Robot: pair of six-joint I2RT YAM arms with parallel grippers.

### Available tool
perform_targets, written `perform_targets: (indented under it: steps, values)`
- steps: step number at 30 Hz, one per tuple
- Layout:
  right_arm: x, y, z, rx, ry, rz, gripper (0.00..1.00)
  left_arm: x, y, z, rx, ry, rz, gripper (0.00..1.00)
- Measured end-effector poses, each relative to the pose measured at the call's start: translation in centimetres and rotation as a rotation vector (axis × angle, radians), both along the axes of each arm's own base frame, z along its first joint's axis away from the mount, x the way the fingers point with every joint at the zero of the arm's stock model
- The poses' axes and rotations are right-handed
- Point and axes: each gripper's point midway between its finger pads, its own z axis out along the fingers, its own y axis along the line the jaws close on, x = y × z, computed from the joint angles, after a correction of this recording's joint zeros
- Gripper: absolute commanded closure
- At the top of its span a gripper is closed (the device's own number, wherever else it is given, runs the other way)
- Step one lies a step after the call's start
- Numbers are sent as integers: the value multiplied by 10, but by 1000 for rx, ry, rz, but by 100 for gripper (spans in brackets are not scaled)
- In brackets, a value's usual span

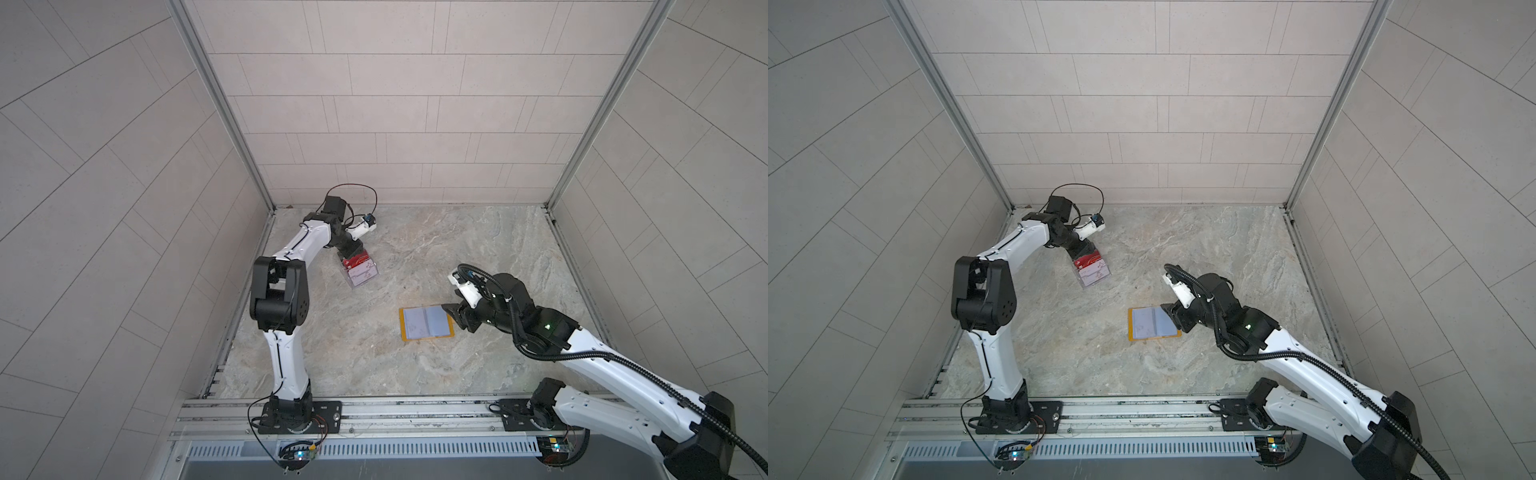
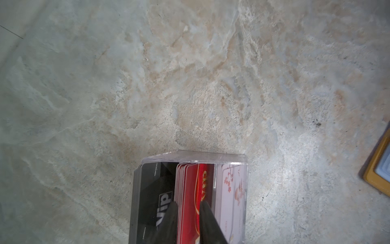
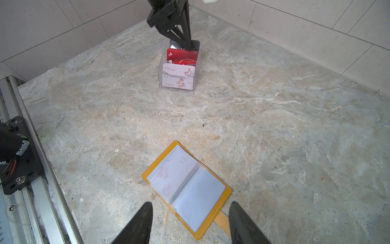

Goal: Take the credit cards out of the card holder

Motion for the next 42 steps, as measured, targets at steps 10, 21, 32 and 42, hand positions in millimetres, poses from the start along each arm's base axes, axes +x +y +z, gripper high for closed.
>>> perform_targets:
  steps: [10, 21, 32, 42]
  values:
    - [1, 3, -4, 7, 11, 4, 37, -11, 9, 48, -15, -133, 122, 71]
    - [5, 9, -27, -15, 82, -7, 35, -102, -25, 37, -317, -47, 322, 69]
    - [19, 12, -73, -82, 199, -81, 34, -179, -98, -24, -448, 189, 302, 73]
    - [26, 18, -96, -76, 275, -145, 34, -189, -111, -59, -471, 279, 349, 81]
